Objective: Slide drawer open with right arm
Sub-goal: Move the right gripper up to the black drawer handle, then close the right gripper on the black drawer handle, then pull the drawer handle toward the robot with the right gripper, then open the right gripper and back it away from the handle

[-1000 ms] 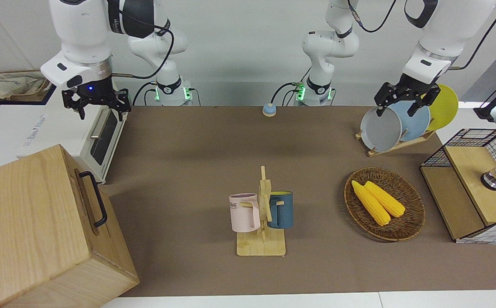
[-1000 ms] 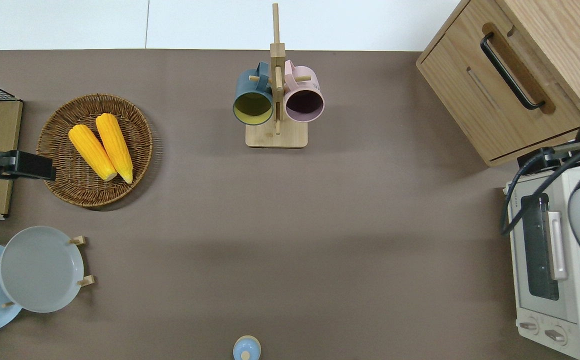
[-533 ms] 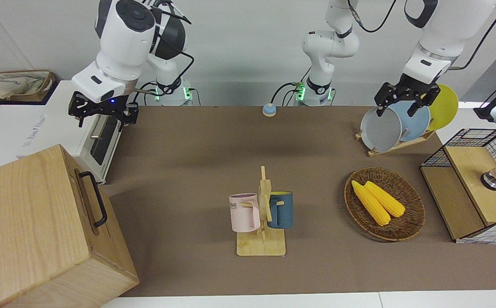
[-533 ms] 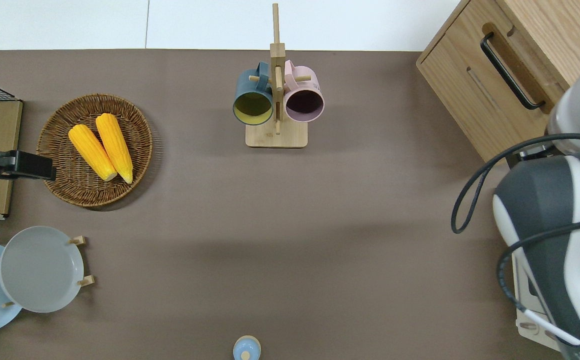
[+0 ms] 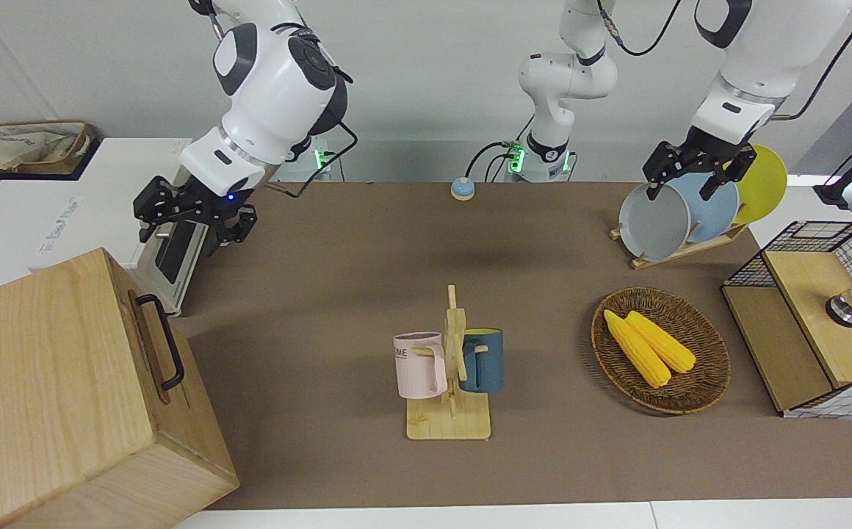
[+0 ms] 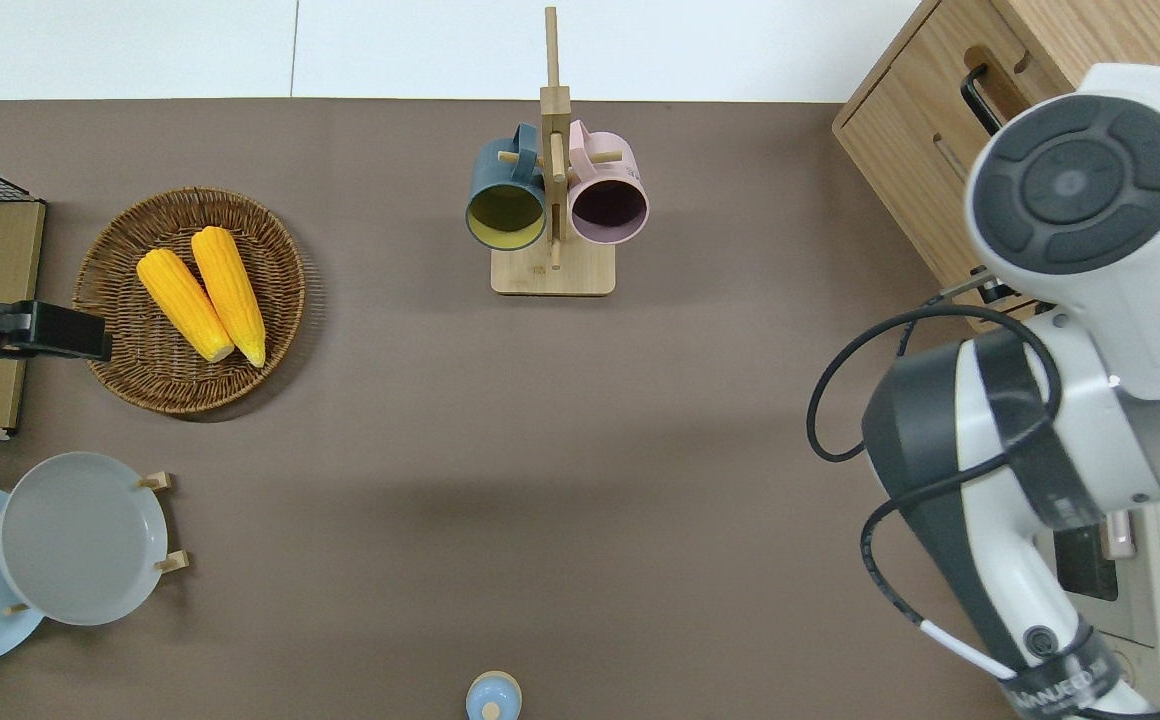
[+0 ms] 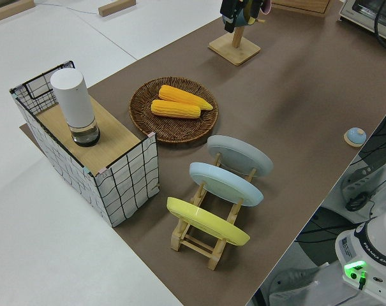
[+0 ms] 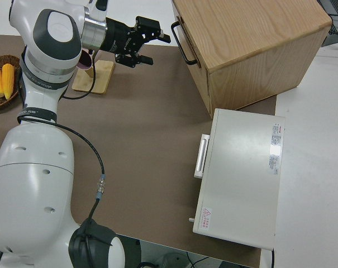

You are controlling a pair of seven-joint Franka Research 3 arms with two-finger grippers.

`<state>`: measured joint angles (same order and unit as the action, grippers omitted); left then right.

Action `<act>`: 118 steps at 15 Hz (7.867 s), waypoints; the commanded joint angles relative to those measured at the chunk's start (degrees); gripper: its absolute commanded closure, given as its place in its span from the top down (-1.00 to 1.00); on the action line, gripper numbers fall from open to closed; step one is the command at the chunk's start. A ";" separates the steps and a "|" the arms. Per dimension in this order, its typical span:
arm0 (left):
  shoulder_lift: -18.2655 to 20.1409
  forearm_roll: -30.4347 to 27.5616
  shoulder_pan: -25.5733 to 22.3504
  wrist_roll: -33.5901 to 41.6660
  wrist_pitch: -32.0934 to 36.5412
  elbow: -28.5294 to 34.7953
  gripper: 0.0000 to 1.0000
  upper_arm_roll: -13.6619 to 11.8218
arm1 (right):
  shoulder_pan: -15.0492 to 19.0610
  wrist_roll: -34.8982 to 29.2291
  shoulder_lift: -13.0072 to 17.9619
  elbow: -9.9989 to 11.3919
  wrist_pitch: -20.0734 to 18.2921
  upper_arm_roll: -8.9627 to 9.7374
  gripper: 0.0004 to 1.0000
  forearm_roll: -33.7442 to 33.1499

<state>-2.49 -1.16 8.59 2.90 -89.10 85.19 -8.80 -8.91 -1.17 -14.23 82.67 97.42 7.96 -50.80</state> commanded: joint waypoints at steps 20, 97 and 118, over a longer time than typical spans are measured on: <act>-0.76 0.72 0.99 0.44 -0.02 -1.17 0.99 -0.96 | -2.16 -26.25 -11.78 11.37 3.66 0.56 0.97 -46.30; -0.76 0.72 0.99 0.44 -0.02 -1.17 1.00 -0.96 | -27.47 -27.84 -13.63 11.46 -18.76 1.00 -1.00 -37.09; -0.76 0.72 0.99 0.44 -0.02 -1.17 0.99 -0.96 | -28.09 -33.37 -13.63 11.11 -16.82 0.91 0.96 -33.66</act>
<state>-2.49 -1.16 8.59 2.90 -89.10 85.19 -8.80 -36.77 -33.35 -27.72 94.46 79.99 9.06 -85.81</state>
